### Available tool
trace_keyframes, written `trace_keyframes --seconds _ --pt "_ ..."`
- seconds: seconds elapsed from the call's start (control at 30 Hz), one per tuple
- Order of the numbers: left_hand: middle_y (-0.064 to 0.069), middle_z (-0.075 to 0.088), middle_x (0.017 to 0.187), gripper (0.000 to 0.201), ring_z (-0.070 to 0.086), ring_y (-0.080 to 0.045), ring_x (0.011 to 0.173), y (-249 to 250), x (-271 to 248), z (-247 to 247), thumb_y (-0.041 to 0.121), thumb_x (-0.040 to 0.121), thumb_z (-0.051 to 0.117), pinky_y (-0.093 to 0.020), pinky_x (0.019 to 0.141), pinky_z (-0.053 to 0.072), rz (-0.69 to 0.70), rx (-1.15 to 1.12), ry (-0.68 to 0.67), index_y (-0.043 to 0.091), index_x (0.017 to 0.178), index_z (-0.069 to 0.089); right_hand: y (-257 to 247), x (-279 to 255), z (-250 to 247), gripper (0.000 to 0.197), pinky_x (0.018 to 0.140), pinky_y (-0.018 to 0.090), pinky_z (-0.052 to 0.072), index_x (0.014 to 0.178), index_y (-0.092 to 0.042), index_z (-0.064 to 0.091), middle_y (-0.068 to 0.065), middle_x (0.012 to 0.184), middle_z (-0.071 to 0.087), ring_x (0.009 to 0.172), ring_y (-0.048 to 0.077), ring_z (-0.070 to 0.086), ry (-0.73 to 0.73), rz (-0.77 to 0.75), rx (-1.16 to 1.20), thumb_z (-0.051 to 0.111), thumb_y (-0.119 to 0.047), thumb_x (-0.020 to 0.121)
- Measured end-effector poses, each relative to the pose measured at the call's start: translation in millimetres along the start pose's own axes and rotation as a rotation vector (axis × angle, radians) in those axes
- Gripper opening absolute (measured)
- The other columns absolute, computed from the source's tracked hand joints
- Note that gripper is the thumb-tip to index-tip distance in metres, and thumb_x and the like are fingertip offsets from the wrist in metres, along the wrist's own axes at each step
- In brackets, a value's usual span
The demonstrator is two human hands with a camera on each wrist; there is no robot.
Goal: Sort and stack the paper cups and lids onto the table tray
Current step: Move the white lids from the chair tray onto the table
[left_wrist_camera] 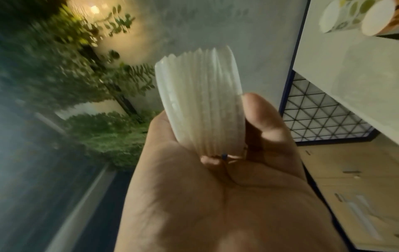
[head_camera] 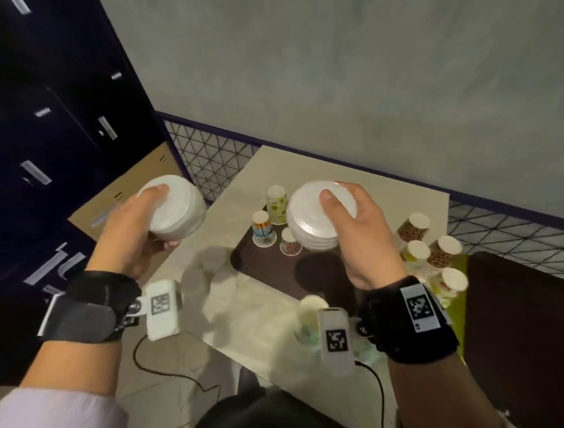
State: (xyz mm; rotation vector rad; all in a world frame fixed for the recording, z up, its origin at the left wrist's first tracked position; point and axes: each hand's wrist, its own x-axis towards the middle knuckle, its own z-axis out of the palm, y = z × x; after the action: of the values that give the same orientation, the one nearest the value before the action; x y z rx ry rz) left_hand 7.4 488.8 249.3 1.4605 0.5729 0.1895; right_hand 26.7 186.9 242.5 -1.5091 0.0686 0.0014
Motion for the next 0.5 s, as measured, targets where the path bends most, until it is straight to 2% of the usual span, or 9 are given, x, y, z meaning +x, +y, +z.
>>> trace_keyframes --seconds 0.07,0.1,0.23,0.33,0.37,0.43,0.5 --pt "-0.006 0.068 0.12 0.04 0.066 -0.02 0.089 -5 26 -16 0.05 0.094 0.066 -0.029 0.058 0.053 -0.063 -0.042 -0.044 0.027 0.126 0.063 6 13 33 0.016 0.096 0.05 0.057 0.109 -0.037 0.067 -0.004 0.113 0.072 0.11 0.022 0.067 0.02 0.047 0.06 0.069 -0.038 0.093" --pt "-0.005 0.068 0.118 0.036 0.067 -0.019 0.088 -7 38 -22 0.049 0.095 0.066 -0.029 0.059 0.053 -0.089 -0.063 -0.069 0.027 0.124 0.064 10 19 49 0.014 0.094 0.051 0.058 0.109 -0.035 0.068 -0.003 0.113 0.073 0.11 0.023 0.068 0.019 0.062 0.074 0.069 -0.035 0.095" --pt "-0.002 0.072 0.116 0.036 0.073 -0.015 0.091 -17 76 -40 0.045 0.098 0.064 -0.027 0.066 0.061 -0.179 -0.134 -0.101 0.026 0.129 0.062 21 34 102 0.013 0.095 0.044 0.058 0.109 -0.031 0.066 -0.003 0.11 0.072 0.107 0.021 0.069 0.017 0.04 0.059 0.068 -0.032 0.096" --pt "-0.002 0.073 0.119 0.036 0.072 -0.016 0.097 -23 97 -47 0.044 0.099 0.063 -0.03 0.075 0.059 -0.192 -0.131 -0.109 0.026 0.131 0.061 28 45 130 0.017 0.082 0.04 0.056 0.111 -0.035 0.064 -0.004 0.109 0.07 0.105 0.025 0.068 0.003 0.052 0.018 0.067 -0.039 0.095" --pt "-0.001 0.074 0.12 0.037 0.072 -0.016 0.099 -25 104 -48 0.044 0.099 0.064 -0.03 0.075 0.06 -0.197 -0.132 -0.096 0.027 0.132 0.06 31 50 139 0.019 0.083 0.04 0.055 0.113 -0.036 0.063 -0.004 0.11 0.069 0.106 0.026 0.067 0.001 0.054 -0.003 0.067 -0.041 0.095" --pt "-0.001 0.074 0.123 0.045 0.074 -0.017 0.102 -31 117 -51 0.046 0.097 0.067 -0.03 0.073 0.061 -0.196 -0.137 -0.063 0.027 0.136 0.058 38 62 154 0.022 0.095 0.043 0.056 0.116 -0.035 0.06 -0.005 0.114 0.066 0.109 0.023 0.064 0.004 0.065 -0.043 0.065 -0.041 0.096" --pt "-0.002 0.074 0.124 0.046 0.073 -0.017 0.101 -36 128 -54 0.047 0.096 0.069 -0.033 0.077 0.06 -0.194 -0.146 -0.027 0.026 0.136 0.059 43 74 169 0.021 0.1 0.046 0.054 0.116 -0.034 0.058 -0.004 0.117 0.064 0.111 0.02 0.062 0.019 0.115 -0.054 0.064 -0.038 0.097"
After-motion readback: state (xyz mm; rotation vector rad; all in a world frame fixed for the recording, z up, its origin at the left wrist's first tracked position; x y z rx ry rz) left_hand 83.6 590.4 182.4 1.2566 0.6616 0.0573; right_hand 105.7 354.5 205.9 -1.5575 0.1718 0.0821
